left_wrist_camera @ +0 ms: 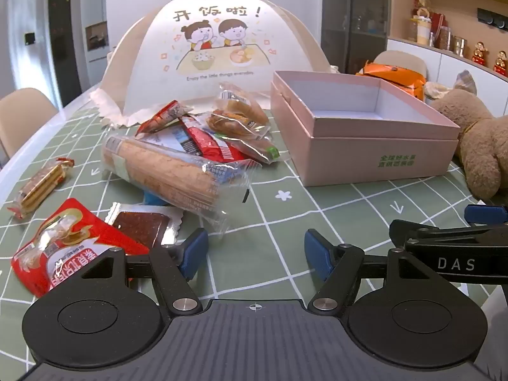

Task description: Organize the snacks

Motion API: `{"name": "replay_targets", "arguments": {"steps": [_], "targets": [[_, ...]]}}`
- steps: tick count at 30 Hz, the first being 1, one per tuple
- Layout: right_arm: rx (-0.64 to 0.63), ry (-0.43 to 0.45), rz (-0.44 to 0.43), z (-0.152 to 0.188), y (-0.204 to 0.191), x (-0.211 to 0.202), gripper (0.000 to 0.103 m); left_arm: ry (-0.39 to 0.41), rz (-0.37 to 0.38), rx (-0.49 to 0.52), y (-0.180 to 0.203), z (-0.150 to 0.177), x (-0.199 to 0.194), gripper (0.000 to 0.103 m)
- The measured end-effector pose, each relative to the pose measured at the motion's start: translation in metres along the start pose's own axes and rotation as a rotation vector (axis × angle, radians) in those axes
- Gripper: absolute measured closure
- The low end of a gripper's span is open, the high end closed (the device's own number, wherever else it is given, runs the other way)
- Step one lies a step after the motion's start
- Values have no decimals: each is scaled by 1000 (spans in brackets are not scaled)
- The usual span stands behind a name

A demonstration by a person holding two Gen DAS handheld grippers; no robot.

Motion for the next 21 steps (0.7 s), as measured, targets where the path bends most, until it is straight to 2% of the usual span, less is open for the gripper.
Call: {"name": "replay_targets", "arguments": {"steps": [21], "targets": [[0, 2, 0, 0, 0, 0, 0, 1, -4, 5, 0, 0, 0, 30]]}}
Point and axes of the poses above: each gripper's, at about its wrist camera, not at the fingertips, and x roughly the way its jaws point, y to its right, z to its underside, the point moved 1 cm from there along x, roughly the way its jaws point, and after that the axes turned 4 degrees about -x, right-handed, at the moved point
